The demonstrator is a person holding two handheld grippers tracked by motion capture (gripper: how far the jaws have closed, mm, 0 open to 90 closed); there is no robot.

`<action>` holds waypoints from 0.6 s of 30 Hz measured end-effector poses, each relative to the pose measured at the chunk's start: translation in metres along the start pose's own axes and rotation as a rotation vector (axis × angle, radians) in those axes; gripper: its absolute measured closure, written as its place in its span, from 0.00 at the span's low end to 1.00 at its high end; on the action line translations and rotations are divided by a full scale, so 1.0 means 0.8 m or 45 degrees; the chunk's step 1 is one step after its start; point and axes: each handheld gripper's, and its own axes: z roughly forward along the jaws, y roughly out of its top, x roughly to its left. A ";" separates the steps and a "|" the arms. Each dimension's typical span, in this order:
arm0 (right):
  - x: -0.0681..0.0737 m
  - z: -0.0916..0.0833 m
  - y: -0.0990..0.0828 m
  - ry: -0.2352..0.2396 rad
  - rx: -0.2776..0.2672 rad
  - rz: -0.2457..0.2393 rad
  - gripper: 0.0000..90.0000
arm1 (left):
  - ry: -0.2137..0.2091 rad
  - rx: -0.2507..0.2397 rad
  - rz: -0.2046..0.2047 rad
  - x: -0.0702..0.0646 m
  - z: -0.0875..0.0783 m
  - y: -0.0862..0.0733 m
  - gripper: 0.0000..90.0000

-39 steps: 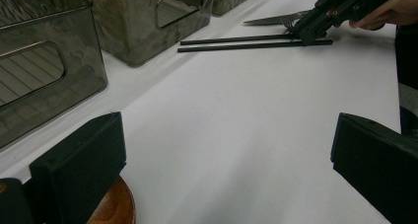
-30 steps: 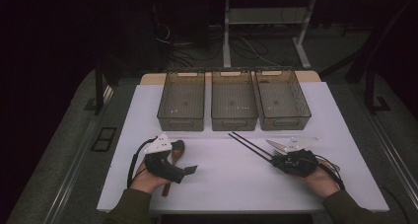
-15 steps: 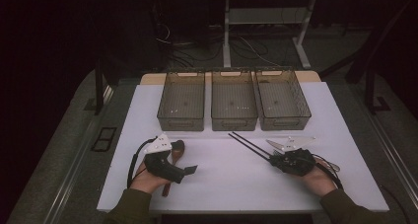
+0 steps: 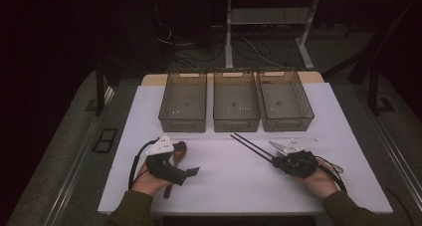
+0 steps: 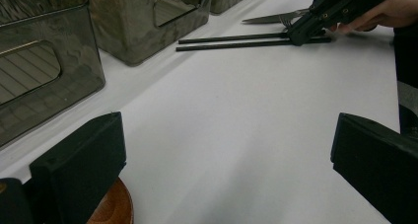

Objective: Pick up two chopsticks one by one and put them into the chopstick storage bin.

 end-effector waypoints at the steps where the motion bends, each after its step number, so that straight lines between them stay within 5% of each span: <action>1: 0.000 0.000 0.000 0.002 -0.001 0.001 0.94 | 0.000 0.000 -0.001 0.000 0.000 0.000 0.00; 18: -0.003 -0.003 -0.001 0.038 0.012 0.012 0.94 | -0.002 0.002 0.001 0.000 -0.001 0.000 0.00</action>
